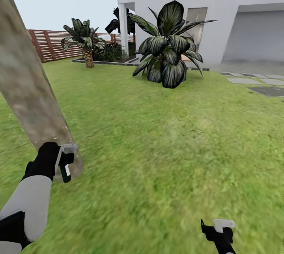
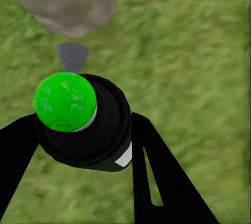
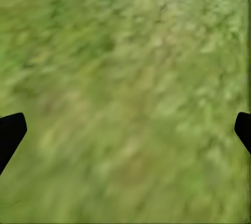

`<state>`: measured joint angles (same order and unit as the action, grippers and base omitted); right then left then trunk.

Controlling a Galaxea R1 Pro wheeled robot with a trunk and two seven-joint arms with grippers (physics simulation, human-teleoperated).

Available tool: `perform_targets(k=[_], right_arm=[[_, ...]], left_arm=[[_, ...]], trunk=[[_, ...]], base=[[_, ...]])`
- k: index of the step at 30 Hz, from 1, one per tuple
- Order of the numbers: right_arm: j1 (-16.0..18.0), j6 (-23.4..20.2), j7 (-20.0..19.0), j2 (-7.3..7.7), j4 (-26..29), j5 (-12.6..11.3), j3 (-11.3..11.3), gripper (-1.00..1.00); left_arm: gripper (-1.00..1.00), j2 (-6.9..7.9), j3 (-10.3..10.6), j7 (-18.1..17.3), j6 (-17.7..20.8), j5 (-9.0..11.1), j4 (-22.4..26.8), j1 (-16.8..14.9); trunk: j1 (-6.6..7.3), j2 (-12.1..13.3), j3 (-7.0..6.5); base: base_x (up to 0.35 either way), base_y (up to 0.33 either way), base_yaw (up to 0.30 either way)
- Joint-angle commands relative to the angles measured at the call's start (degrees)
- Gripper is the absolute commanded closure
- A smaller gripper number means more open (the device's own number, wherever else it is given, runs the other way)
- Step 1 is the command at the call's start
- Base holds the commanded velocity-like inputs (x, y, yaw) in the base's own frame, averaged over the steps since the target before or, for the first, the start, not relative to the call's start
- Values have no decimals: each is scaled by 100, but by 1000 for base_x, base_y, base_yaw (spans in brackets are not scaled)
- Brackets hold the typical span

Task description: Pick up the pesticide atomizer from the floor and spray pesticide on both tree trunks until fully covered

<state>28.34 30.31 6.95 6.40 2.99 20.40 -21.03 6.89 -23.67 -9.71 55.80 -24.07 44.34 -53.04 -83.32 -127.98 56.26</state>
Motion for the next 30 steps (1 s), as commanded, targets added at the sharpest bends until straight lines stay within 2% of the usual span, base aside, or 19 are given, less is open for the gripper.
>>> perform_targets(k=[1, 6, 12, 16, 18, 20, 22, 24, 27, 28, 29, 30], right_arm=[[5, 13, 32, 1, -9, 61, -23, -100], [5, 10, 31, -7, -9, 64, -19, -100], [5, 13, 27, -8, -9, 66, -18, -100], [5, 12, 28, -8, -9, 69, -16, -100], [5, 14, 30, -8, -9, 68, -16, -100], [5, 11, 30, -8, -9, 68, -17, -100], [5, 11, 30, -8, -9, 64, -22, -100], [5, 14, 33, -8, -9, 63, -24, -100], [5, 14, 31, -8, -2, 61, -21, -100], [5, 12, 23, -12, -1, 65, -18, -100], [6, 5, 13, -17, 1, 87, 4, -100], [5, -1, -19, -24, 7, 212, 137, -100]], left_arm=[[100, -3, -15, -58, 19, -62, 6, -1], [100, 7, -14, -58, 19, -64, 5, 14], [100, 108, -55, -63, -12, -68, 5, 43], [100, 403, -79, -86, -28, -52, -1, 57], [100, 449, -83, -67, -37, -61, -3, 62], [100, 564, -84, -61, -41, -61, -6, 88], [100, 699, -85, -97, -47, -44, -15, 205], [100, 729, -72, -136, -129, -32, -49, 365], [100, 727, -56, -175, -712, -23, -79, 687], [100, 726, -51, -218, -1042, -18, -111, 808], [100, 726, -36, -322, -1323, -18, -180, 909], [100, 726, -13, -537, -1620, -26, -335, 978]], trunk=[[0, -2, 5], [0, -2, 5], [0, -2, 5], [0, -2, 5], [0, -2, 5], [0, -2, 5], [0, -2, 5], [0, -2, 5], [0, -2, 5], [0, -2, 5], [0, -2, 5], [0, -2, 5]], base=[[107, -259, 0], [18, -269, 132], [-251, -135, 273], [-341, -5, 274], [-344, -1, 247], [-344, 0, 160], [-344, 0, 52], [-345, 0, 14], [-200, 0, 3], [-58, 0, 1], [-30, 0, 0], [-15, 0, 0]])
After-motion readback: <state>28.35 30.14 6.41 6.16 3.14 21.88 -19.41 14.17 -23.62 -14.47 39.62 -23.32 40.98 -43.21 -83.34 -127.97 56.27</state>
